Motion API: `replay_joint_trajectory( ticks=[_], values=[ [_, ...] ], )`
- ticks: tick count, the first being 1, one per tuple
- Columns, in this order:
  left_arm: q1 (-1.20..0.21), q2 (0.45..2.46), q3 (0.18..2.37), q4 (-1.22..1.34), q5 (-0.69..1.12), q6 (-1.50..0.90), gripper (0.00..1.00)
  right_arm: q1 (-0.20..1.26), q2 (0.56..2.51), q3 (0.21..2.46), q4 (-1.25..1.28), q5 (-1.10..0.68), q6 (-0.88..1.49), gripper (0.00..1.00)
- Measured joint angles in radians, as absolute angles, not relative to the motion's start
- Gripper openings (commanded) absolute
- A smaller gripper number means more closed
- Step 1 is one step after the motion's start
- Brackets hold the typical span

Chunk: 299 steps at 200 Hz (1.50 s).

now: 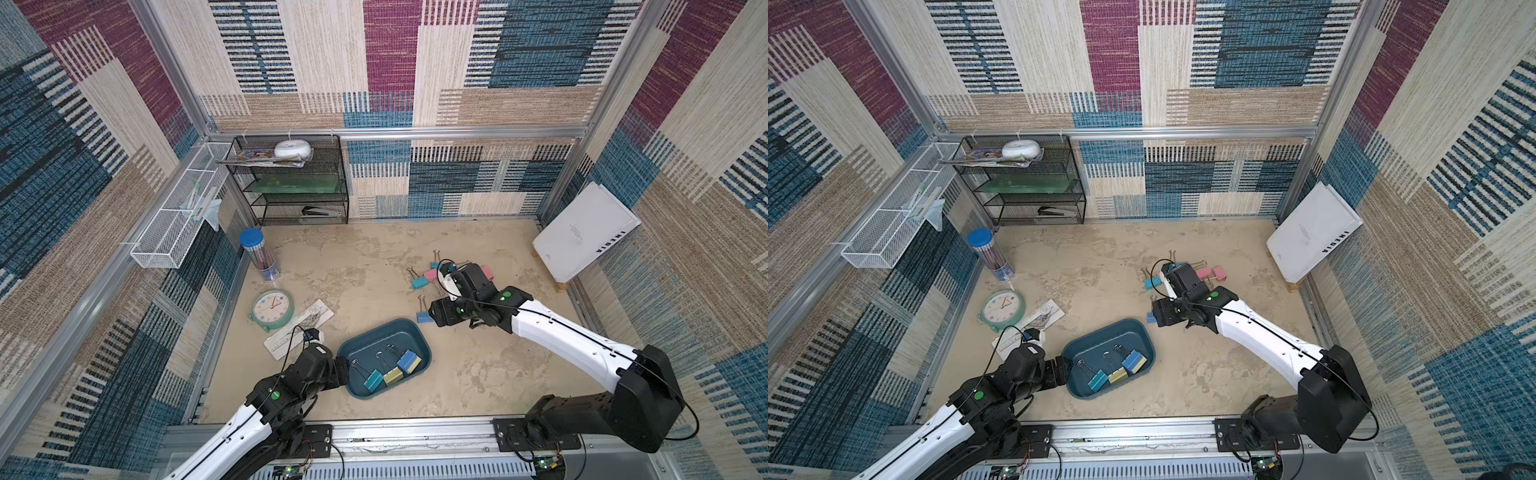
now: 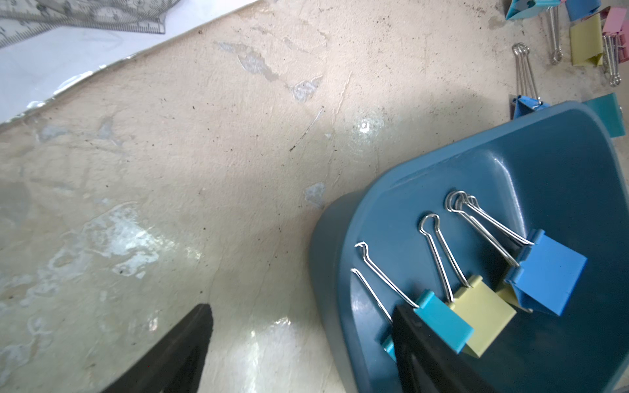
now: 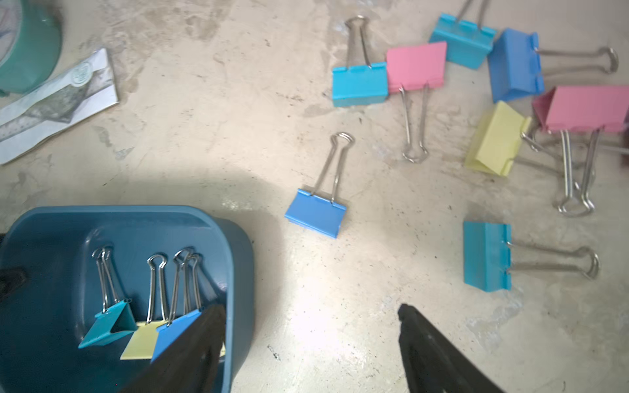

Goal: Put the binder clips in the storage box
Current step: Adjust the binder clip at the center of the board.

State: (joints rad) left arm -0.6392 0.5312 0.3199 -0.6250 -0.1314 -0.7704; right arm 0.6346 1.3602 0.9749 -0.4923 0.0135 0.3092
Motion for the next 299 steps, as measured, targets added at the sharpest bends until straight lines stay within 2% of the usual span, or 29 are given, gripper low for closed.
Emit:
replay_joint_trajectory(
  ticks=[36, 60, 68, 84, 96, 126, 201, 299],
  values=[
    [-0.639, 0.537, 0.323, -0.627, -0.131, -0.77, 0.86, 0.536, 1.383, 0.907, -0.479, 0.035, 0.364, 0.83],
    [-0.639, 0.537, 0.327, -0.627, -0.131, -0.77, 0.86, 0.472, 1.33, 0.835, -0.445, 0.036, 0.401, 0.68],
    [-0.639, 0.537, 0.327, -0.627, -0.131, -0.77, 0.86, 0.464, 1.314, 0.813, -0.432, 0.028, 0.407, 0.56],
    [-0.639, 0.534, 0.327, -0.626, -0.131, -0.77, 0.87, 0.434, 1.302, 0.776, -0.417, 0.022, 0.421, 0.19],
    [-0.639, 0.534, 0.327, -0.626, -0.131, -0.77, 0.86, 0.381, 1.301, 0.753, -0.404, 0.021, 0.426, 0.0],
    [-0.639, 0.533, 0.327, -0.625, -0.131, -0.77, 0.86, 0.244, 1.345, 0.77, -0.363, 0.011, 0.411, 0.0],
    [-0.639, 0.509, 0.326, -0.628, -0.131, -0.77, 0.86, 0.094, 1.647, 0.924, -0.281, -0.033, 0.347, 0.0],
    [-0.639, 0.505, 0.321, -0.629, -0.132, -0.771, 0.86, 0.065, 1.813, 1.016, -0.181, -0.1, 0.313, 0.0]
  ],
)
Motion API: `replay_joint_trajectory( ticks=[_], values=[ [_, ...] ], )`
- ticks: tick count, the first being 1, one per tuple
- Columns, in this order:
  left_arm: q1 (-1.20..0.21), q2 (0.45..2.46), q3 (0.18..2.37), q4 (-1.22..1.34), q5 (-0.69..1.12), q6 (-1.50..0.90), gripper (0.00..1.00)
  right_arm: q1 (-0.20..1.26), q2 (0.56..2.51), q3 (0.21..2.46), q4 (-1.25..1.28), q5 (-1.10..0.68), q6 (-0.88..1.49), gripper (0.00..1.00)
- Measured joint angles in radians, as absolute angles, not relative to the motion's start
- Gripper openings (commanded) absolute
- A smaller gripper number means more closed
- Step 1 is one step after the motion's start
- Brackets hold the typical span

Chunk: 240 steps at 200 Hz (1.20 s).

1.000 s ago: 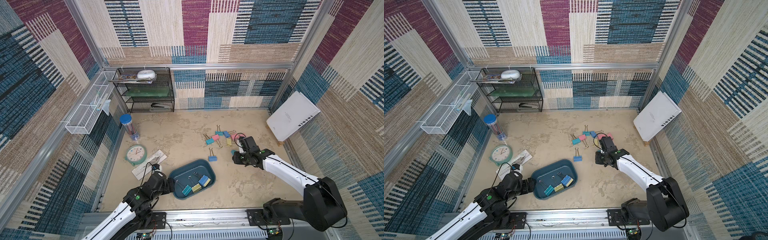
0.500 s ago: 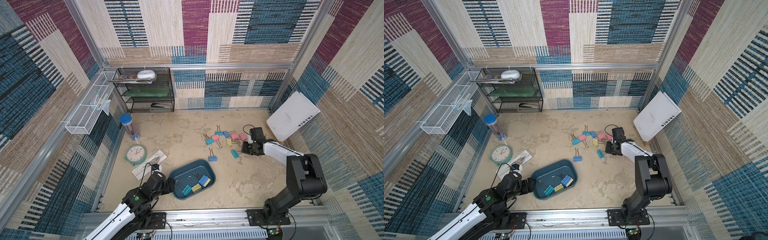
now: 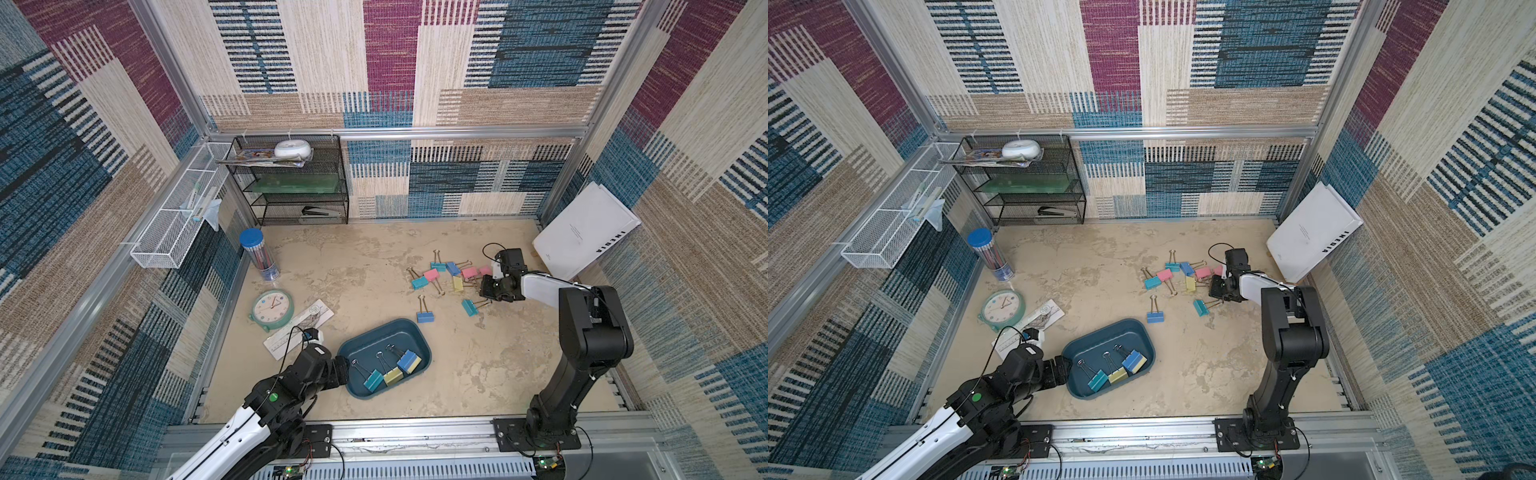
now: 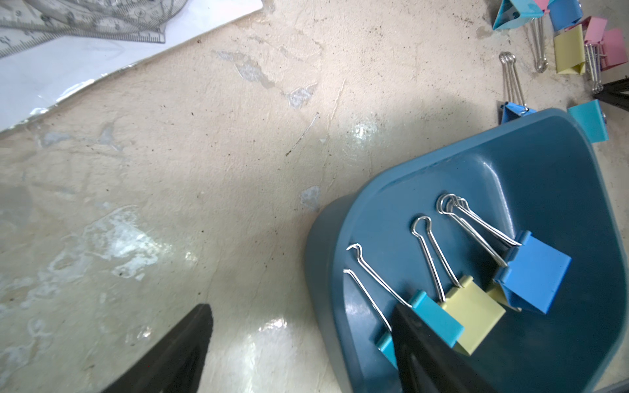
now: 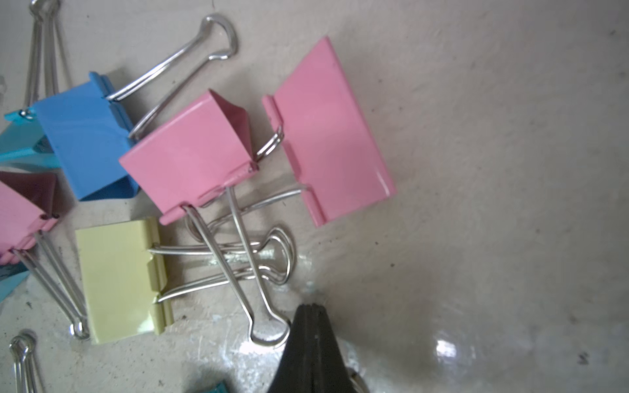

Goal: Put the binder clips in the storage box
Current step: Adjust the binder clip at the center of the board.

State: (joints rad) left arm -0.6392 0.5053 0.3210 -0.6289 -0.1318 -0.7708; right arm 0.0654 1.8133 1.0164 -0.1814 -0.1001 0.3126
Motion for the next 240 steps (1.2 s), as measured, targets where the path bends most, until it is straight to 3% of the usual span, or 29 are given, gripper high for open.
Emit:
replay_joint_trajectory(
  ticks=[74, 123, 154, 161, 177, 186, 240],
  values=[
    [-0.639, 0.496, 0.32, -0.629, -0.132, -0.771, 0.86, 0.084, 1.602, 0.783, -0.193, -0.109, 0.364, 0.0],
    [-0.639, 0.483, 0.316, -0.629, -0.132, -0.771, 0.86, 0.218, 1.394, 0.586, -0.216, -0.192, 0.437, 0.0],
    [-0.639, 0.482, 0.316, -0.628, -0.131, -0.77, 0.86, 0.221, 1.257, 0.61, -0.279, -0.162, 0.459, 0.68],
    [-0.639, 0.482, 0.316, -0.629, -0.131, -0.77, 0.86, 0.221, 1.242, 0.625, -0.277, -0.162, 0.453, 0.76],
    [-0.639, 0.481, 0.316, -0.629, -0.131, -0.77, 0.86, 0.223, 1.245, 0.654, -0.27, -0.174, 0.428, 0.83],
    [-0.639, 0.479, 0.316, -0.629, -0.131, -0.77, 0.86, 0.224, 1.27, 0.669, -0.274, -0.184, 0.411, 0.99],
    [-0.639, 0.472, 0.316, -0.63, -0.131, -0.771, 0.86, 0.278, 1.428, 0.745, -0.303, -0.183, 0.363, 1.0]
  ],
)
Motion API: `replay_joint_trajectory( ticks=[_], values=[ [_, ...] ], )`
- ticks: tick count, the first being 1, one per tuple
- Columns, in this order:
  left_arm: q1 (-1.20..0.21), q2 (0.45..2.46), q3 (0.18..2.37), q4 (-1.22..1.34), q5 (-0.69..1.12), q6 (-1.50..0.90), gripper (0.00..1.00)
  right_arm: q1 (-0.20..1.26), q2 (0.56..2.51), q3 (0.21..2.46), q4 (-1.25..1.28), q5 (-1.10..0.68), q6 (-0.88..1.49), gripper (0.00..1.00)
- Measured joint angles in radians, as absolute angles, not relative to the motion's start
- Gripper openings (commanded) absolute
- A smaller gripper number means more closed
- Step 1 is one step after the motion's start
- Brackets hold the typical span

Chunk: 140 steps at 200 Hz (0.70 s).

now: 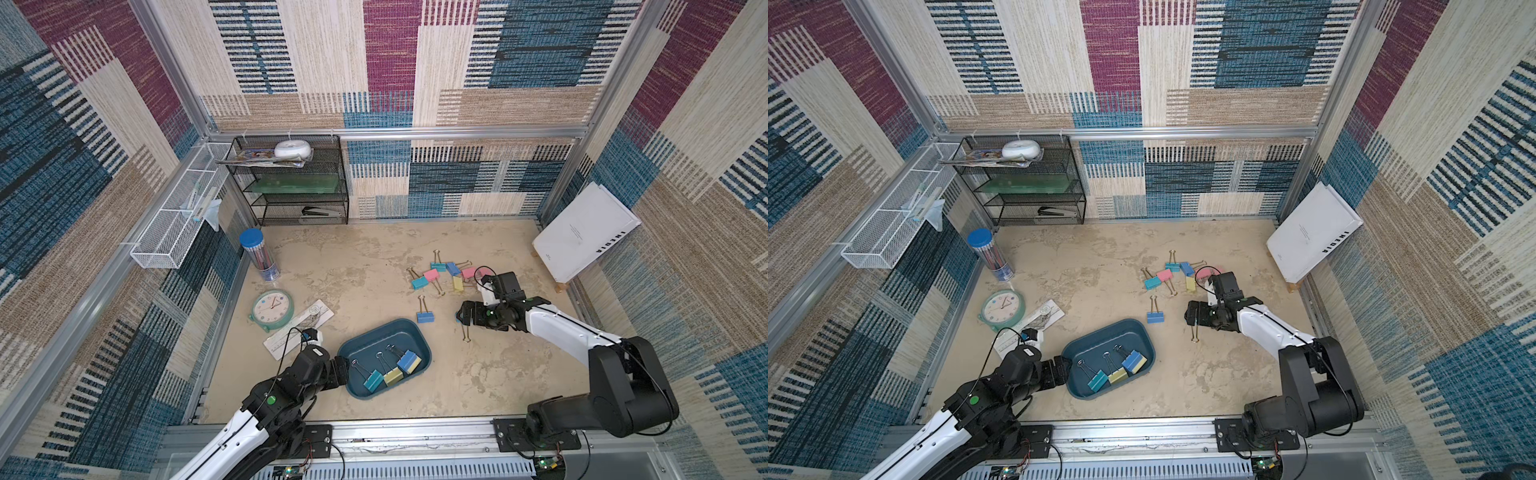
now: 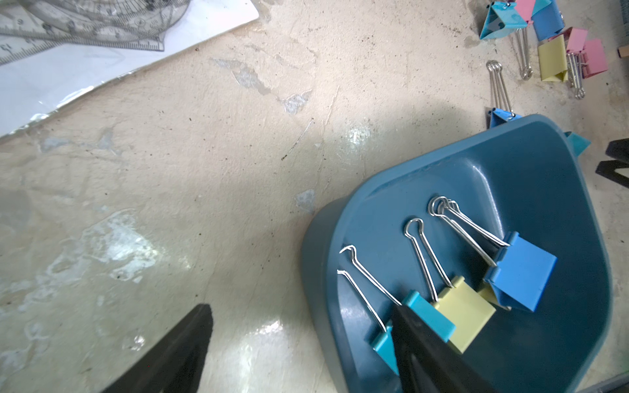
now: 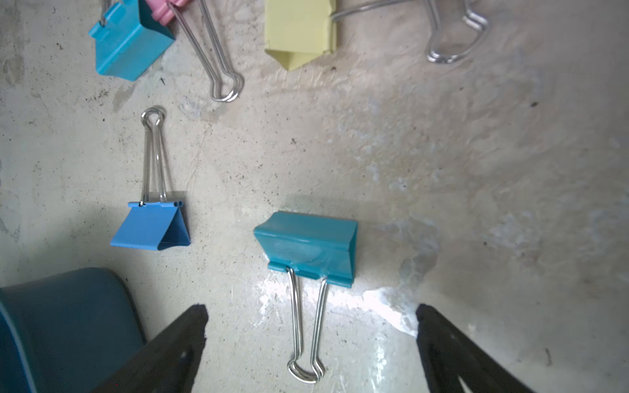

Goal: Put the binder clips in the storage box
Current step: Pick up the binder clip at the center of the board.

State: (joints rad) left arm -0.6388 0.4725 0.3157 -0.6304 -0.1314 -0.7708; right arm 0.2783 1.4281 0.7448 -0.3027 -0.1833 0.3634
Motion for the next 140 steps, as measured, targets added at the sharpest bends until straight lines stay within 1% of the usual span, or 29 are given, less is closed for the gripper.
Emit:
replay_joint_trajectory(
  ticks=[36, 68, 86, 121, 140],
  values=[
    [-0.639, 0.472, 0.316, -0.632, -0.131, -0.771, 0.87, 0.348, 1.501, 0.809, -0.319, -0.116, 0.333, 1.0],
    [-0.639, 0.472, 0.316, -0.632, -0.131, -0.771, 0.87, 0.356, 1.534, 0.813, -0.339, -0.043, 0.317, 1.0],
    [-0.639, 0.472, 0.316, -0.632, -0.132, -0.771, 0.87, 0.359, 1.547, 0.814, -0.342, -0.025, 0.317, 0.93],
    [-0.639, 0.472, 0.316, -0.632, -0.132, -0.771, 0.87, 0.367, 1.59, 0.838, -0.336, -0.001, 0.326, 0.88],
    [-0.639, 0.472, 0.316, -0.632, -0.132, -0.771, 0.87, 0.371, 1.608, 0.847, -0.319, 0.012, 0.33, 0.8]
  ],
)
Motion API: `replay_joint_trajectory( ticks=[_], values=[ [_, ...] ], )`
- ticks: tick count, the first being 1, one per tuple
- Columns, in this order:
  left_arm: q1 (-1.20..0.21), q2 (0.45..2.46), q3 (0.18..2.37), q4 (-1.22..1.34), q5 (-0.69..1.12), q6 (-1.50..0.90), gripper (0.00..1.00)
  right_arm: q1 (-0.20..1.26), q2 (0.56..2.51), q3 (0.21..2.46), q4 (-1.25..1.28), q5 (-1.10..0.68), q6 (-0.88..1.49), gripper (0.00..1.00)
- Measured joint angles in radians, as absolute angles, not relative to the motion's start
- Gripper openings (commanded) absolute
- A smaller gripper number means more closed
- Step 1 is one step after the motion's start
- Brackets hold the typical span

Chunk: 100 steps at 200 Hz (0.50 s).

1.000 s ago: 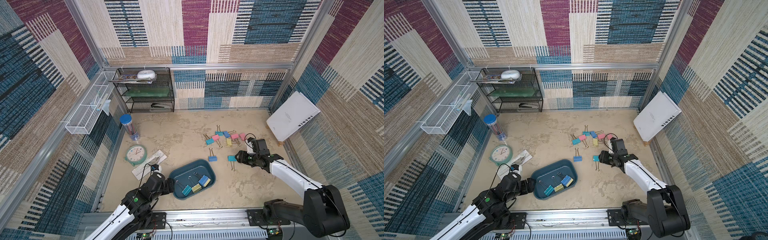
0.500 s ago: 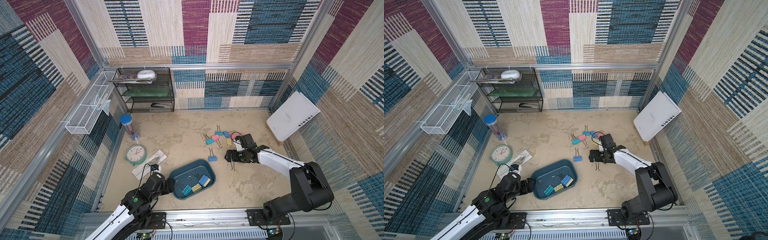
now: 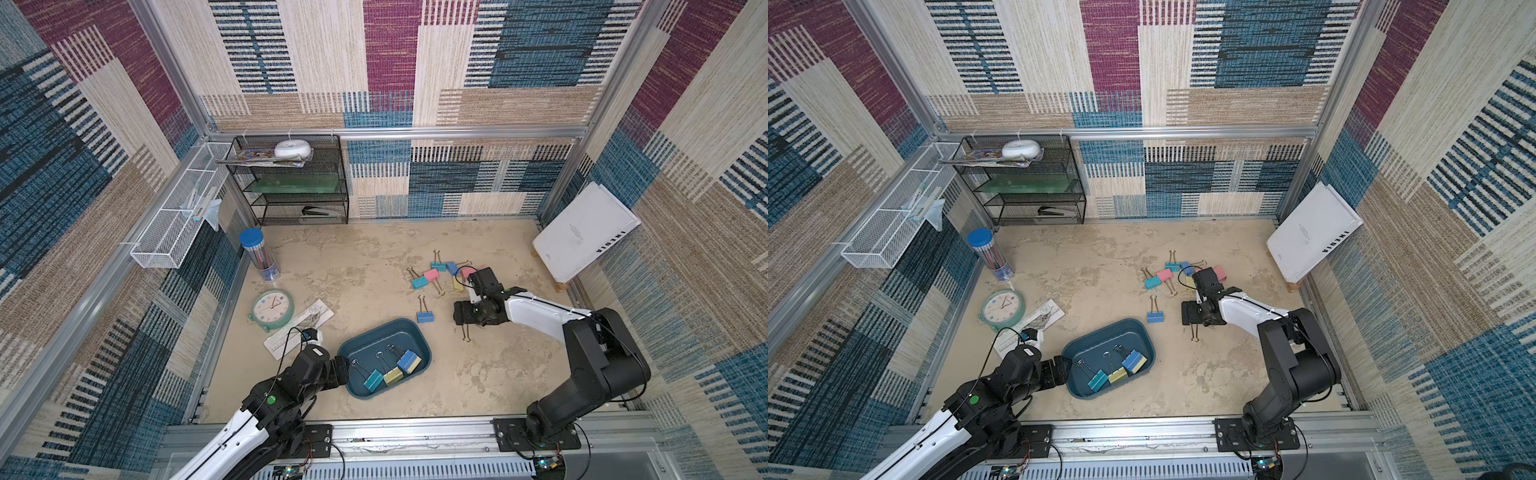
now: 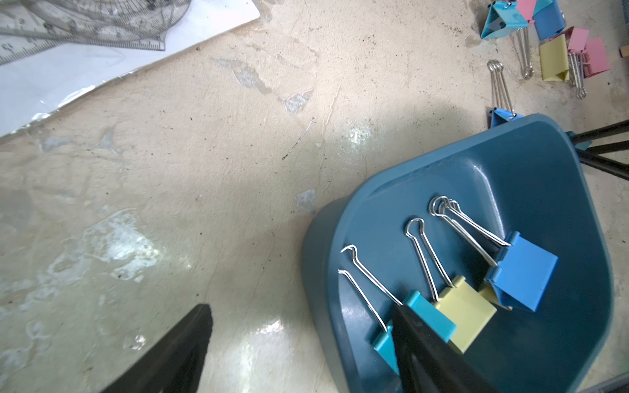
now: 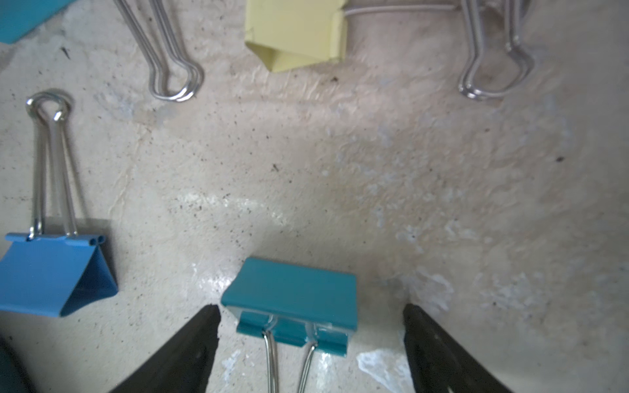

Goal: Put the binder clips in the storage box
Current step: Pick up the binder clip at the center of the board.

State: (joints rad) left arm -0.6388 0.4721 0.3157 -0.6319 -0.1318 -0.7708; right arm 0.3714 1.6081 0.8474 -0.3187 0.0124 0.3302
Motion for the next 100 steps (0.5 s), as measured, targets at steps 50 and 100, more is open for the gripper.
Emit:
replay_joint_trajectory(
  ticks=[50, 100],
  values=[
    [-0.639, 0.472, 0.316, -0.632, -0.132, -0.771, 0.87, 0.386, 1.63, 0.853, -0.274, 0.026, 0.337, 0.58],
    [-0.639, 0.473, 0.316, -0.632, -0.132, -0.771, 0.87, 0.394, 1.617, 0.847, -0.282, 0.032, 0.356, 0.52]
  ],
)
